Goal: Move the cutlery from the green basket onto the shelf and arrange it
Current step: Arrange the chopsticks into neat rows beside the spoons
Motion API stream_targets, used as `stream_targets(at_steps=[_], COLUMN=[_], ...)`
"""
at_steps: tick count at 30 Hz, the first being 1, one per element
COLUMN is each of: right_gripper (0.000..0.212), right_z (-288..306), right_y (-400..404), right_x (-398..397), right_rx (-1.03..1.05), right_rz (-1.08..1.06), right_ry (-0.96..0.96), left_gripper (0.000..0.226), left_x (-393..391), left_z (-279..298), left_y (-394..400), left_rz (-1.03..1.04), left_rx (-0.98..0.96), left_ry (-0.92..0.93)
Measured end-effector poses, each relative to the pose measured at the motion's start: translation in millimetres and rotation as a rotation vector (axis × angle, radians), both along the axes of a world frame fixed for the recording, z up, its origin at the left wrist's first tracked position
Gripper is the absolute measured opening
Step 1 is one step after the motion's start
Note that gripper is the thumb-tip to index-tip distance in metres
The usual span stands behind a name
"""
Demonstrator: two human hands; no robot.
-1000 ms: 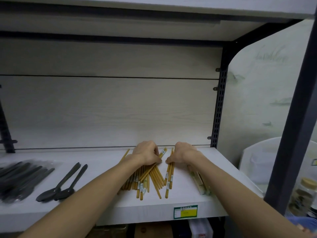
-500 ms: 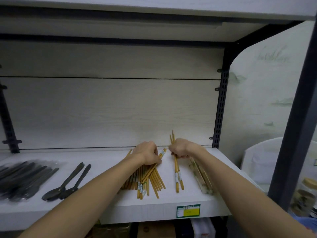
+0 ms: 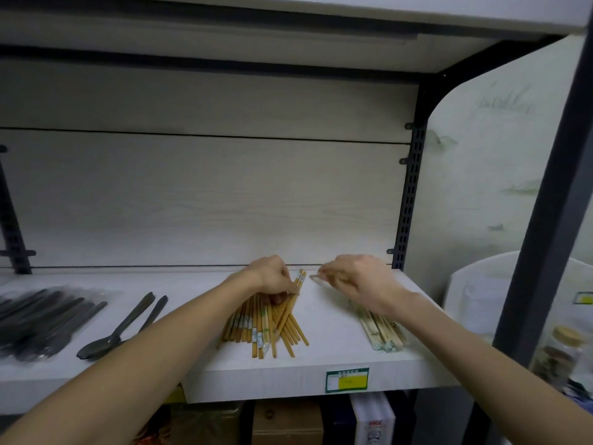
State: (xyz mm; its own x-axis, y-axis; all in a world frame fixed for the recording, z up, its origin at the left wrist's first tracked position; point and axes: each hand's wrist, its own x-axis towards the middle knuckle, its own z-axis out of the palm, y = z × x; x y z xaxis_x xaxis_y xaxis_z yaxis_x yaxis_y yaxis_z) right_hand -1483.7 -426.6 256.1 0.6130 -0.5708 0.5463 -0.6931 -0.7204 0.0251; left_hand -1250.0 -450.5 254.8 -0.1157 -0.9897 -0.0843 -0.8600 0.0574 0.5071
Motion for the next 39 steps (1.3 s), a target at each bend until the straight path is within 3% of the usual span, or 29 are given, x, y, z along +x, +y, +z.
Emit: stream_targets(at_steps=[2,5,14,15,18,19,25,30,35,39], right_gripper=[0.051,0.037,0.039,0.036,0.031,0.031,0.025,0.020,0.019,0.029], right_z=[-10,-17,-11,-9,-3,-2,-4,-11,-12,-13], right_y=[-2,-4,-13,-15,-21,-22,-25,-23,-21,-18], right_x=[-3,3,20,23,31,34,56,68,78,96], right_rx=[0.027,0.038,0.215,0.223,0.331,0.367,0.330,0.420,0.276,0.363], right_rz=[-0.042,-0.107,-0.183,-0.190,-0.210,-0.215,-0.260,-0.243,-0.225,-0.218], right_ry=[0.159,0.322,0.313,0.287,0.139,0.111,0.057,0.008,0.034,0.067], left_gripper=[0.029,0.030,0.019,0.017,0.020,0.022,0.035,0.052,0.050,0.046], left_x=[-1,-6,-13,-9,10,14,32,45,51,55], left_z=[1,3,7,7,6,5,4,0,-7,-7], left_y=[-1,-2,3,2,-1,-1,0,1,-2,-5], left_rz=[-0.020,-0.041,-0.130,-0.113,0.025,0.063,0.162,0.180,0.159,0.148], left_rx=[0.024,0.034,0.066,-0.002,-0.353,-0.396,-0.387,-0.210,-0.154,-0.140], left_ry=[-0.001,-0.032,0.246,0.193,-0.317,-0.377,-0.418,-0.396,-0.296,-0.252])
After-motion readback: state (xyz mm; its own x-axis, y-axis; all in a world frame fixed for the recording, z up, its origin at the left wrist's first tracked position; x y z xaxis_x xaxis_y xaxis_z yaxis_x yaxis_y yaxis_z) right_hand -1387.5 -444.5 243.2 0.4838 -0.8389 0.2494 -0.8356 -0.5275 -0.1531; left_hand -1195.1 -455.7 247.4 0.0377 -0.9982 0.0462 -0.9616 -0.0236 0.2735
